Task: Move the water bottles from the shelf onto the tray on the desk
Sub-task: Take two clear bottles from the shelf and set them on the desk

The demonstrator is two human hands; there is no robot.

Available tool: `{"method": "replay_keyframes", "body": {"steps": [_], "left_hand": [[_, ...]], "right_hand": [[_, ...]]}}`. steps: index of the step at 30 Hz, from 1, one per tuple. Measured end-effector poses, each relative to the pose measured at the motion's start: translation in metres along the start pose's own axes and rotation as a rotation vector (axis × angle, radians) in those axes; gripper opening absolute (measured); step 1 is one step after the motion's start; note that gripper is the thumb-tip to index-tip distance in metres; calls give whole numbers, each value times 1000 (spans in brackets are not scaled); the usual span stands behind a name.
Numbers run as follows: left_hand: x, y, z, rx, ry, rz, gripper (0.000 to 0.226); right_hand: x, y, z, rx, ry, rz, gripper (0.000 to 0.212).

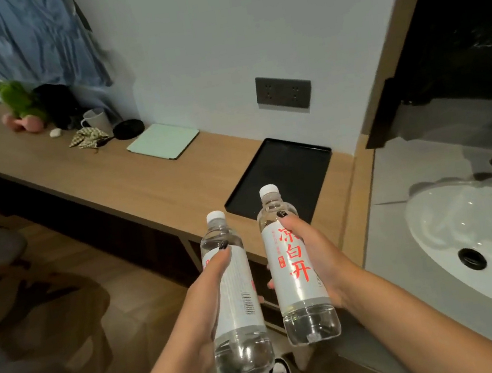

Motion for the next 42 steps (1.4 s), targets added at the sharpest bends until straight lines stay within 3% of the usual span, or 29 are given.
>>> {"method": "replay_keyframes", "body": {"steps": [5, 7, 8, 10, 12, 14, 17, 23, 28, 32, 37, 42], "left_hand": [[-54, 1, 47, 10, -58, 187, 27], [-67, 11, 58, 33, -145, 238, 42], [-76, 19, 59, 78, -247, 213, 46], [-100, 34, 54, 155, -347, -52, 47], [-112, 46, 53, 268, -324, -213, 46], [-123, 39, 36, 401, -223, -143, 38], [-140, 43, 42, 387, -73, -356, 38], [-209, 55, 109, 391, -39, -366, 38], [-276, 61, 154, 505, 17, -194, 30], [-344, 76, 212, 576, -295, -9, 31], [-382, 78, 240, 556, -311, 226, 27], [-409, 52, 286, 506, -520, 396, 32]], "right_hand": [[40, -15, 60, -19, -32, 33, 46], [55, -20, 81, -20, -40, 83, 44], [63, -24, 90, -6, -32, 94, 43], [78, -30, 107, -8, -19, 77, 43], [89, -34, 120, -38, -7, 58, 43], [100, -37, 133, -56, 2, 56, 44], [118, -40, 155, -95, 30, 49, 45], [150, -51, 199, -247, 64, 154, 47], [178, -67, 243, -376, 139, 246, 49], [203, -76, 278, -524, 226, 337, 44], [228, -87, 308, -687, 303, 303, 37], [250, -89, 340, -823, 403, 233, 26]]}}
Point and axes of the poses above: each hand's wrist, its own z-axis towards the middle knuckle, its own y-axis out of the back of the hand, x = y × z, the point moved 3 cm from there along z, towards the middle knuckle, and after that the axes turned 1 degree about z, right-handed, at the moved point
